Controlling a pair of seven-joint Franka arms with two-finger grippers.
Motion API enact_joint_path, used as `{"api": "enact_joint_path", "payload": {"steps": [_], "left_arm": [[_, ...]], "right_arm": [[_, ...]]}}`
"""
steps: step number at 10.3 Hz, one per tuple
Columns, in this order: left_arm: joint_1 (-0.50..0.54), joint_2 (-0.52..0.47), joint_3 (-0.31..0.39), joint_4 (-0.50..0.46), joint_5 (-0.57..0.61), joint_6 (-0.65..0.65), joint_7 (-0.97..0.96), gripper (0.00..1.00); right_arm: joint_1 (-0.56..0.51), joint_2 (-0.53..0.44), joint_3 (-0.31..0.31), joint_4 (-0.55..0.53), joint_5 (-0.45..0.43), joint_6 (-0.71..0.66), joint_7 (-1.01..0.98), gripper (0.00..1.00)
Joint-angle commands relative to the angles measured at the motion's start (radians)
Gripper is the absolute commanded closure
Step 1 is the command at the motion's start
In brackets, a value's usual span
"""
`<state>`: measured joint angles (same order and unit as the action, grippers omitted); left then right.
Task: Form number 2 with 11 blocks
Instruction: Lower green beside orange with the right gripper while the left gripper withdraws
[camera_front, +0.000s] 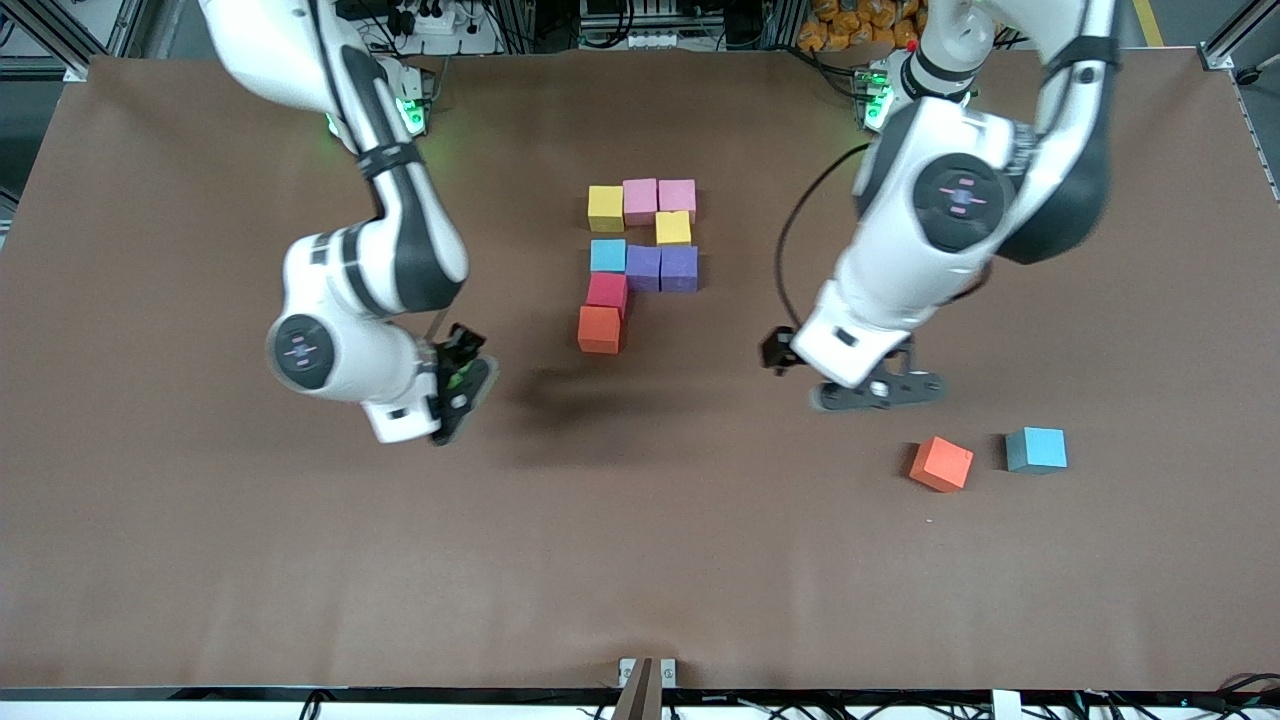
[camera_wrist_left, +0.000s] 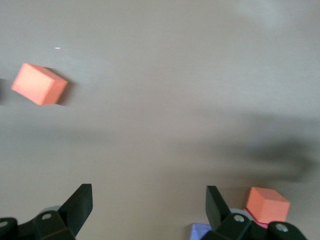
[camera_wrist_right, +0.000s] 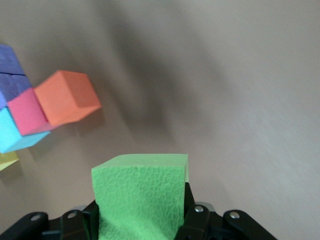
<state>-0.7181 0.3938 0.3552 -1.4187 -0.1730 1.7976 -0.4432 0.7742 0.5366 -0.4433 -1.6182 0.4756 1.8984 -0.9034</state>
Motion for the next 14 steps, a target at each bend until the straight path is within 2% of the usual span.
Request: {"api": "enact_joint_path", "payload": {"steps": [1, 4, 5, 7, 8, 14], "left_arm": [[0.112, -0.142, -0.128, -0.123, 0.134, -0.014, 0.021, 0.00], [0.228, -0.251, -0.162, -0.118, 0.141, -0.119, 0.032, 0.00], [0.291, -0.268, -0.197, -0.115, 0.141, -0.162, 0.072, 0.00], [0.472, -0.315, -0.341, -0.117, 0.142, -0.178, 0.244, 0.00], [0.518, -0.335, -0.355, -0.114, 0.141, -0.179, 0.280, 0.00], [0.543, -0.354, -0.351, -0.121, 0.216, -0.219, 0.351, 0.00]], "right_arm": [[0.043, 0.000, 0.044, 0.015, 0.003, 0.059, -0.127, 0.79], [0.135, 0.009, 0.058, 0.011, 0.060, 0.146, -0.161, 0.80], [0.166, 0.023, 0.058, 0.012, 0.101, 0.166, -0.161, 0.80], [0.224, 0.051, 0.058, 0.015, 0.167, 0.236, -0.178, 0.82], [0.250, 0.063, 0.058, 0.015, 0.169, 0.279, -0.183, 0.84], [0.303, 0.114, 0.057, -0.029, 0.166, 0.364, -0.190, 0.84]]}}
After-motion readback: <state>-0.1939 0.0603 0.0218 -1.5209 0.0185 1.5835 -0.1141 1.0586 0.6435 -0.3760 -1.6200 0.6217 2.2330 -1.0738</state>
